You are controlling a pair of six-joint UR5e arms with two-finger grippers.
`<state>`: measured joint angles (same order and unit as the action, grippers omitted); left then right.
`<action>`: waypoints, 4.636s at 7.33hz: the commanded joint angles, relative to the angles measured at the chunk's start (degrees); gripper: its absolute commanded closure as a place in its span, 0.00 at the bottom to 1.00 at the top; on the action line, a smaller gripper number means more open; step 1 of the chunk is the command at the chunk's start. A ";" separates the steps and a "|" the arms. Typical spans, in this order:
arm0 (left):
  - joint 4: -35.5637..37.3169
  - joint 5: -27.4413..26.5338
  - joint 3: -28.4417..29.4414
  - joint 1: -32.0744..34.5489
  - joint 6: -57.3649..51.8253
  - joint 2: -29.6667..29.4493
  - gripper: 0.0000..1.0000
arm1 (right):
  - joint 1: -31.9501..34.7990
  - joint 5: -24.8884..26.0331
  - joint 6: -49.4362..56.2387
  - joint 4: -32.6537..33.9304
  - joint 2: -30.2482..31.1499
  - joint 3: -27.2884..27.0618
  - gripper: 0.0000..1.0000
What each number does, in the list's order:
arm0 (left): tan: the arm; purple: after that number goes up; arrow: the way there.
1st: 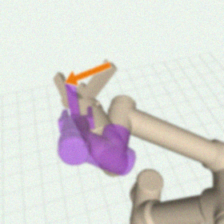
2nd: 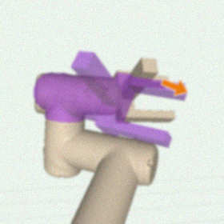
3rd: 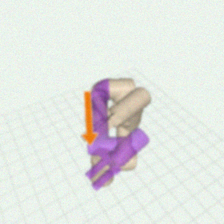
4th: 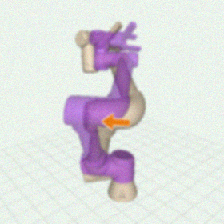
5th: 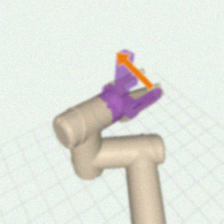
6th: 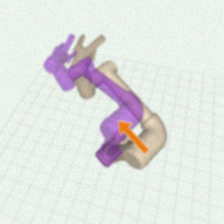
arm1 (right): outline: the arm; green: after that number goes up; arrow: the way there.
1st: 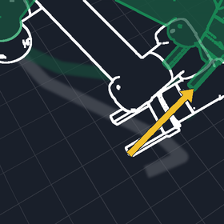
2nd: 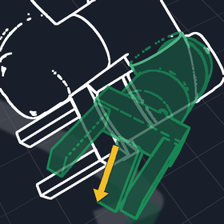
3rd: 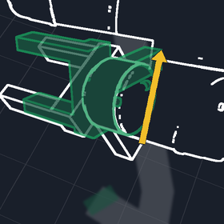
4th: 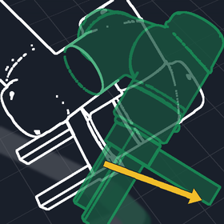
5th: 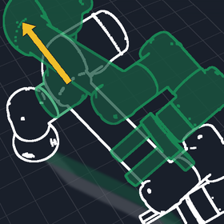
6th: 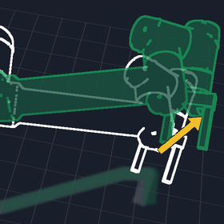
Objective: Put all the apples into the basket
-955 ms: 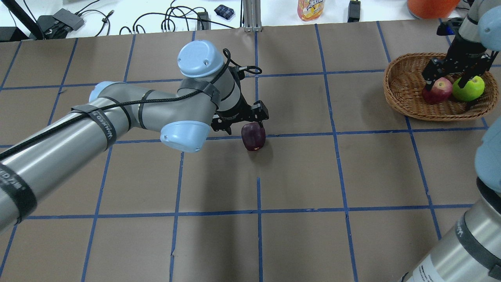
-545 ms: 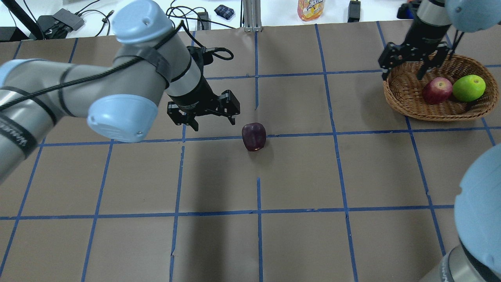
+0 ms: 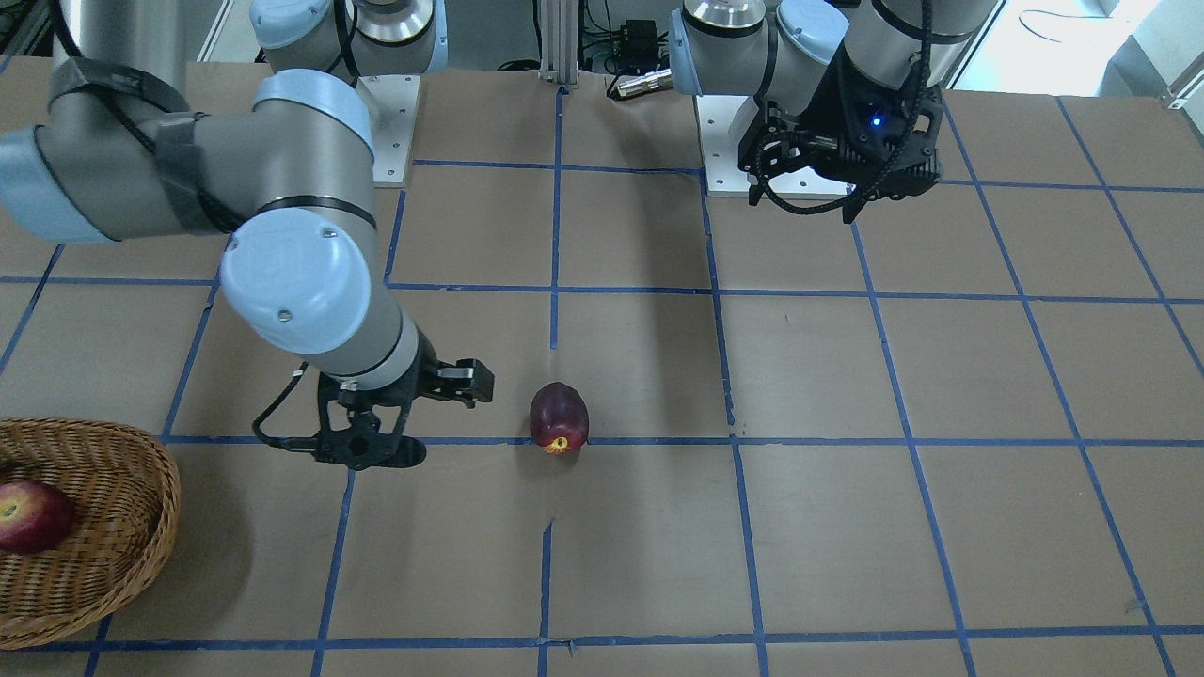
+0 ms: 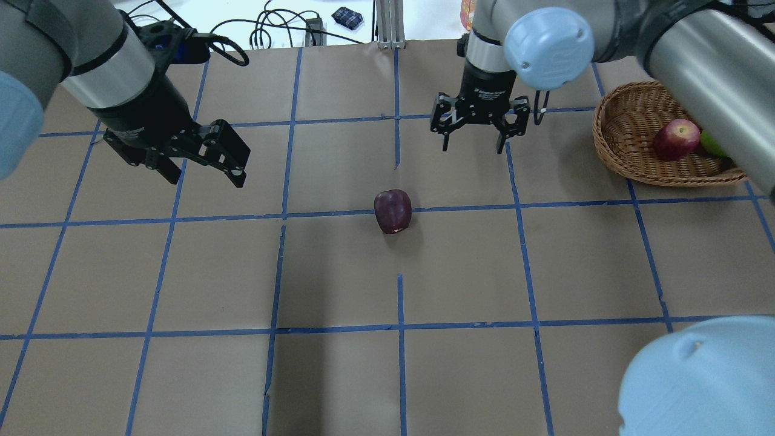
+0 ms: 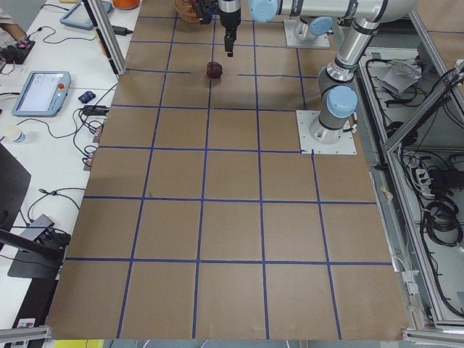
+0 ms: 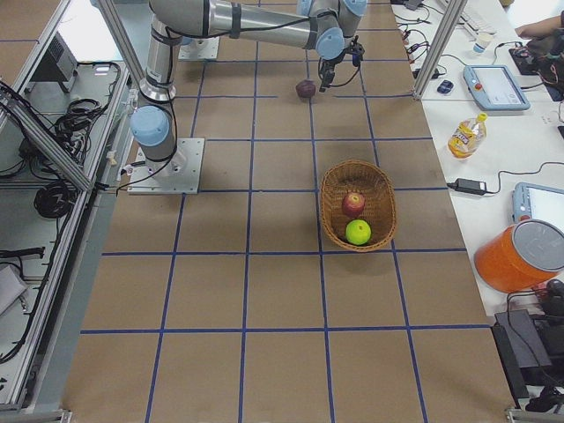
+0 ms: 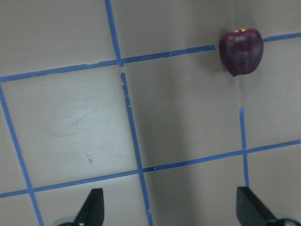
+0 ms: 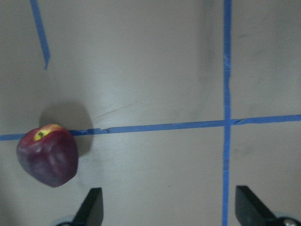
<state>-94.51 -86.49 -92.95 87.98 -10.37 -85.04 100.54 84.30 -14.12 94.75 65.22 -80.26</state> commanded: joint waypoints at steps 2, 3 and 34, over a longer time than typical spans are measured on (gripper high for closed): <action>0.55 -2.18 0.22 -0.79 3.41 0.14 0.00 | 7.99 -2.73 -8.54 8.23 -4.91 -1.74 0.00; 0.64 -2.63 0.13 -0.79 5.86 -0.30 0.00 | 9.75 -3.17 -10.47 11.39 -6.75 -1.74 0.00; 1.96 -2.63 0.48 2.28 13.62 -0.92 0.00 | -24.02 11.24 29.34 3.14 9.17 -6.04 0.00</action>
<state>-92.54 -88.60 -92.55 90.26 3.07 -85.96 73.07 95.62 16.61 104.97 68.54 -86.06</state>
